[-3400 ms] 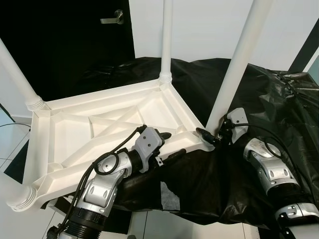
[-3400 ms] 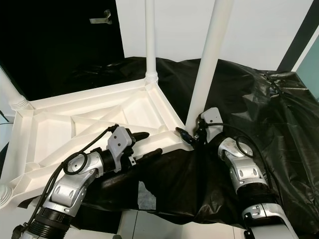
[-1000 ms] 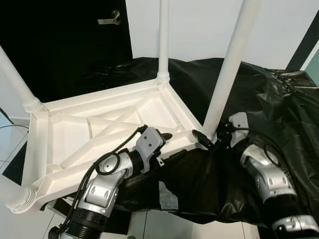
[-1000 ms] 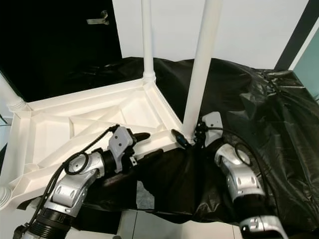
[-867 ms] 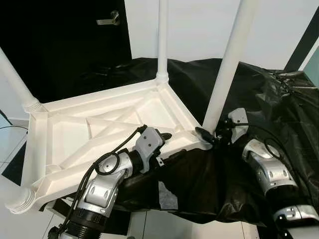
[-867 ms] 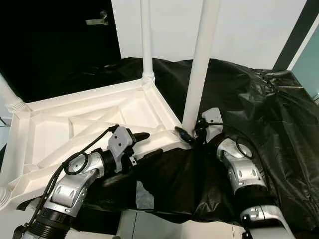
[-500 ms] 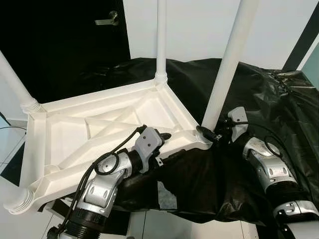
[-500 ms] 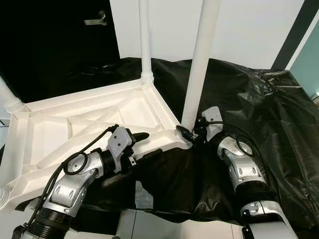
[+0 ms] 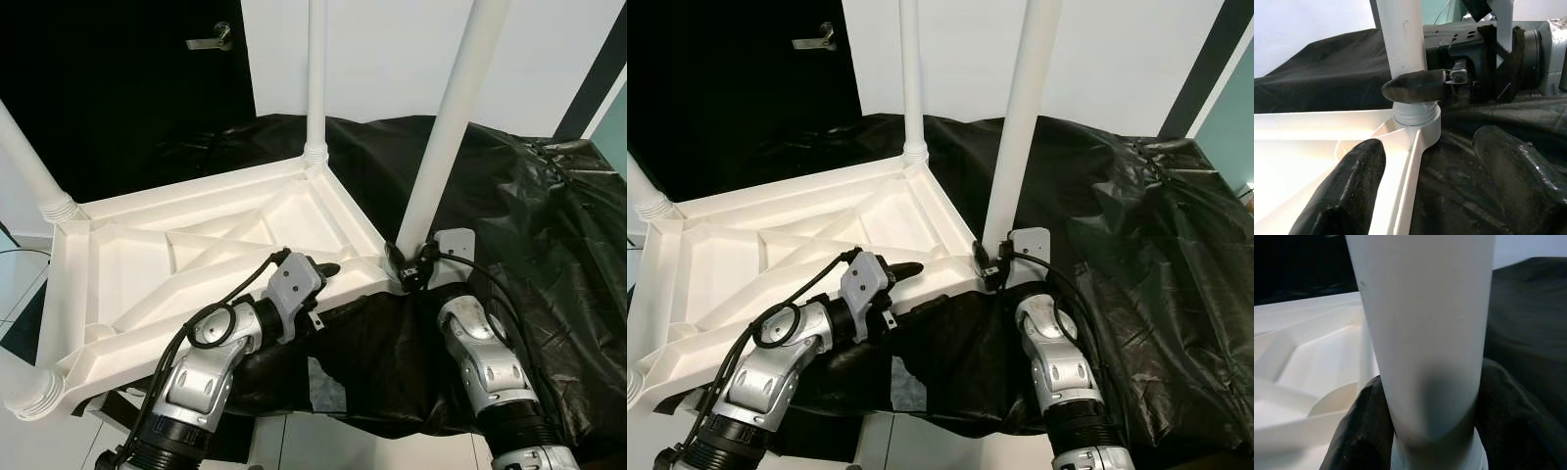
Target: Building children table
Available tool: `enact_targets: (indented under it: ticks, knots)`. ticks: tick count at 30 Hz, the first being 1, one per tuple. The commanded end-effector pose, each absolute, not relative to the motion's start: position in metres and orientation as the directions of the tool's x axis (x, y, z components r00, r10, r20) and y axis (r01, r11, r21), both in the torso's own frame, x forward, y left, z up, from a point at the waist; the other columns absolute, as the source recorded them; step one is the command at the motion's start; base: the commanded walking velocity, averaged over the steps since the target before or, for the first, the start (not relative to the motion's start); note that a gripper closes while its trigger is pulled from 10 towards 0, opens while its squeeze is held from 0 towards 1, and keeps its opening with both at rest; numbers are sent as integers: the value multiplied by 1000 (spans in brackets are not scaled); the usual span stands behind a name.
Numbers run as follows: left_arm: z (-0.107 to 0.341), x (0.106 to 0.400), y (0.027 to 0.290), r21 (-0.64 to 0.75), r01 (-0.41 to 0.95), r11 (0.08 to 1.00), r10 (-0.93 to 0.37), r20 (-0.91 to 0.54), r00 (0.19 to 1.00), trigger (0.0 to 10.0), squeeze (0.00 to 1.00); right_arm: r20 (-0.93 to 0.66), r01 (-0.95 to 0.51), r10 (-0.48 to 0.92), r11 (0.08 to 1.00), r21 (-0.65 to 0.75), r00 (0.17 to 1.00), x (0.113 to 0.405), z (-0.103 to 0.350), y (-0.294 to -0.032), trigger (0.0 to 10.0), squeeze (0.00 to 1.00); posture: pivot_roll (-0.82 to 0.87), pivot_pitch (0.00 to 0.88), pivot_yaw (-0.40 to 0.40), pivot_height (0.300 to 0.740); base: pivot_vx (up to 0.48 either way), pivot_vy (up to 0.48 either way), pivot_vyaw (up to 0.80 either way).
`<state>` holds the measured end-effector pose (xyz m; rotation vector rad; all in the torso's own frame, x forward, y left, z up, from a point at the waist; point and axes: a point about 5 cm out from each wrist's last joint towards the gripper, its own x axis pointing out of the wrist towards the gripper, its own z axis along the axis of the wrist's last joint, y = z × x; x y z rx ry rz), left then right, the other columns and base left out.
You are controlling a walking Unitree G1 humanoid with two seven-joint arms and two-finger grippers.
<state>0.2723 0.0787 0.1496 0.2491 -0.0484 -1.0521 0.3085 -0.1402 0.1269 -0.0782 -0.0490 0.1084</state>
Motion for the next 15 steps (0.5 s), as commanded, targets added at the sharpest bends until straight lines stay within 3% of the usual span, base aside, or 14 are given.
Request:
enact_targets:
  ticks: [1, 3, 6, 15]
  knots:
    - [150, 275, 77, 233, 834, 499, -845, -81, 528, 10000, 0, -45, -26, 22, 994, -108, 999, 303, 107, -145, 10000, 0, 71, 0, -19, 740, 0, 0, 0]
    - [151, 275, 77, 236, 836, 496, -847, -79, 525, 10000, 0, -68, 42, -48, 996, -83, 997, 297, 102, -133, 10000, 0, 71, 0, -13, 740, 0, 0, 0]
    - [151, 275, 77, 238, 838, 491, -850, -81, 521, 10000, 0, -35, 7, -8, 1000, -26, 999, 295, 106, -127, 10000, 0, 68, 0, -9, 740, 0, 0, 0]
    - [153, 276, 79, 242, 839, 488, -851, -84, 519, 10000, 0, -2, 6, -6, 999, -33, 1000, 292, 113, -129, 10000, 0, 70, 0, -9, 740, 0, 0, 0]
